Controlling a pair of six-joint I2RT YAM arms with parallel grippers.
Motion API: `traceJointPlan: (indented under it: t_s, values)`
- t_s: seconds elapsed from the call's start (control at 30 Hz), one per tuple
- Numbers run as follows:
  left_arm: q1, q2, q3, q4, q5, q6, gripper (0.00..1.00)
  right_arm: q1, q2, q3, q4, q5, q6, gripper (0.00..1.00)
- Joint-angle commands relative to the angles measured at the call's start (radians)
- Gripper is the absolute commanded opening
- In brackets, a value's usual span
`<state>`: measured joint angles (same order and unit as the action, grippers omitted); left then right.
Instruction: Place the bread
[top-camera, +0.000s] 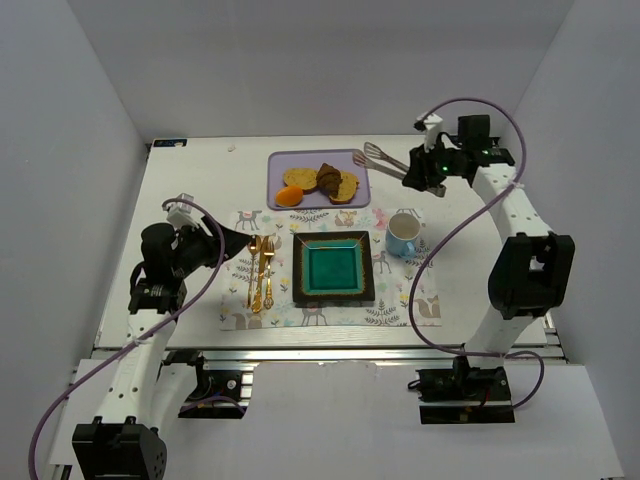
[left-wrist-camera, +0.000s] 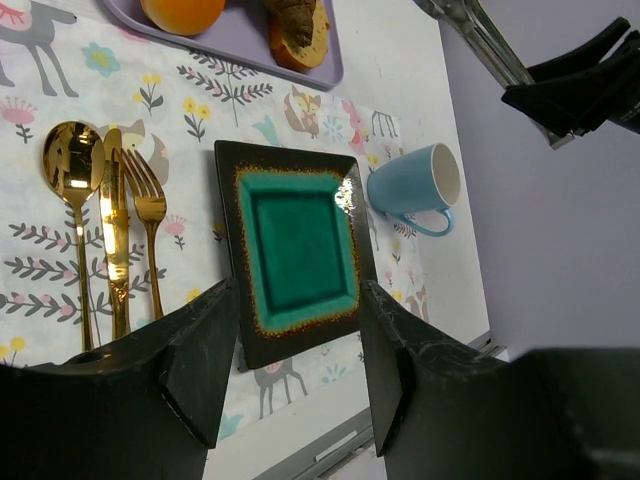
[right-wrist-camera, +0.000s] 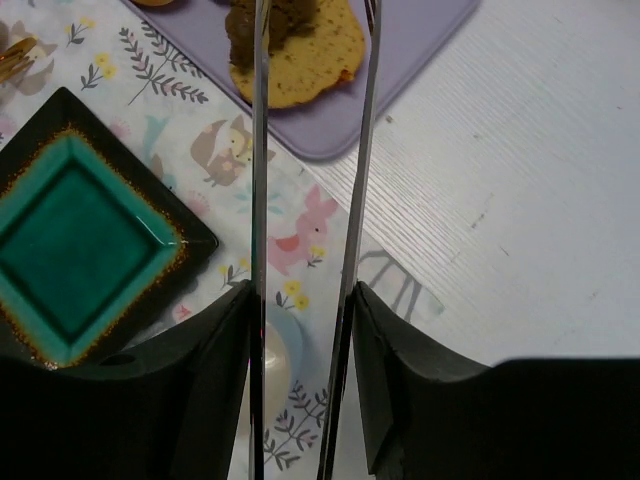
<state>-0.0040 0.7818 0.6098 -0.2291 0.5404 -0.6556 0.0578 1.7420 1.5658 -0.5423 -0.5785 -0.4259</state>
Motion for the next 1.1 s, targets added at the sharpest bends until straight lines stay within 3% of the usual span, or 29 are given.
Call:
traceJointPlan:
  t_s: [0.0,0.23,0.5,1.07]
  values:
    - [0.002,-0.018,0.045,-0.033,-0.008,0.002,0.61,0.036,0.045,0.086,-0.004,0.038,0.006,0.47]
    - [0.002,-0.033,0.05,-0.055,-0.025,-0.007,0.61,0.122,0.099,0.119,-0.01,0.057,0.006,0.42]
    - [0.002,-0.036,0.059,-0.078,-0.03,-0.006,0.61,0.221,0.172,0.166,0.025,0.098,0.058,0.47]
    - [0.002,-0.061,0.051,-0.102,-0.046,-0.012,0.61,0.257,0.191,0.191,0.114,0.212,0.073,0.51]
